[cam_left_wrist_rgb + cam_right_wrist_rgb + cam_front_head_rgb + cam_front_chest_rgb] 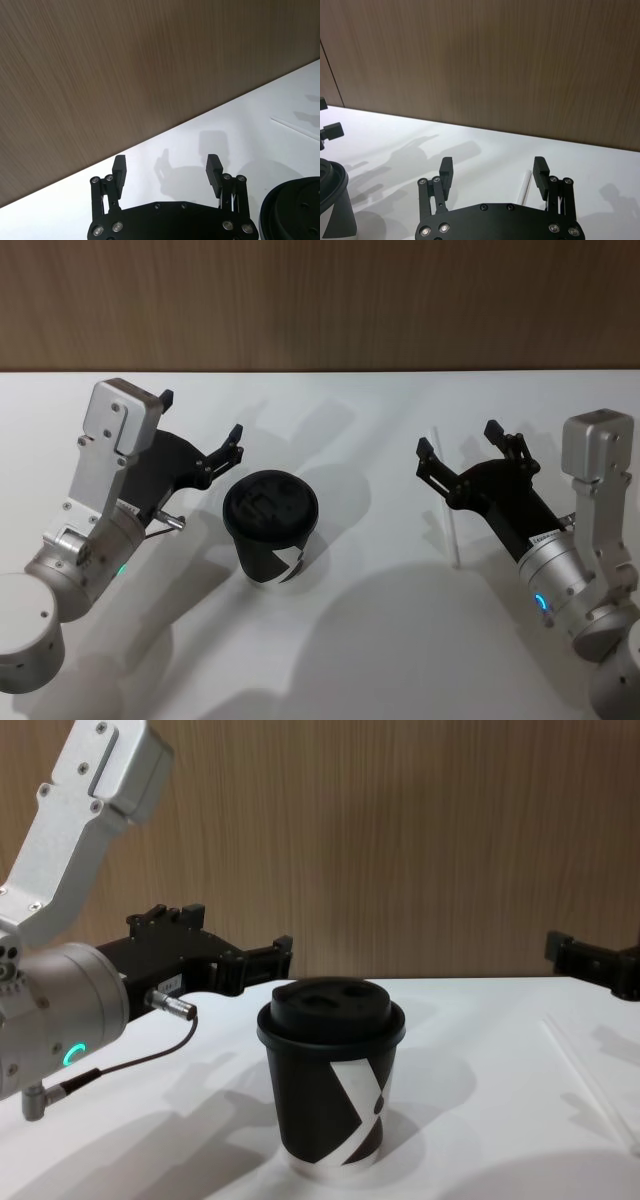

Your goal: Pick up the straw with one hand, pass it to the other hand, and insert it into the cup.

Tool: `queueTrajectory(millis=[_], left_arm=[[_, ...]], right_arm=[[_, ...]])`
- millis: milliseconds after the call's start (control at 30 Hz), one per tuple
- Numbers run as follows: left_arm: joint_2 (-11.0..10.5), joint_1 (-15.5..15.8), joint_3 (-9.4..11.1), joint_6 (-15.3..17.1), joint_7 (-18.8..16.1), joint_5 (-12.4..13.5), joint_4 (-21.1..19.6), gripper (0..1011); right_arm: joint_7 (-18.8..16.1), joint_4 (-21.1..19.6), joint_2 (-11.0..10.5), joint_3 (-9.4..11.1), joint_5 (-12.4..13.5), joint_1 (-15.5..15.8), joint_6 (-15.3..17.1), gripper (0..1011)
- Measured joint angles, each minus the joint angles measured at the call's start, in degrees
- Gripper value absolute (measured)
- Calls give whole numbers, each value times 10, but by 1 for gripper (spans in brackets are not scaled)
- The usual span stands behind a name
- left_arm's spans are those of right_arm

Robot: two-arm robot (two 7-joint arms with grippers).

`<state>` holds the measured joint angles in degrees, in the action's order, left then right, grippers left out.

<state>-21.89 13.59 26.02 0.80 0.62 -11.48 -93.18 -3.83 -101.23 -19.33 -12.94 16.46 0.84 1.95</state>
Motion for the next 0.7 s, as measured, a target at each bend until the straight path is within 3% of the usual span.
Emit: queueTrajectory(millis=[700], left_arm=[[0, 0, 0, 0, 0, 0, 0, 1003]], right_arm=[[0, 0, 0, 0, 0, 0, 0, 1001]])
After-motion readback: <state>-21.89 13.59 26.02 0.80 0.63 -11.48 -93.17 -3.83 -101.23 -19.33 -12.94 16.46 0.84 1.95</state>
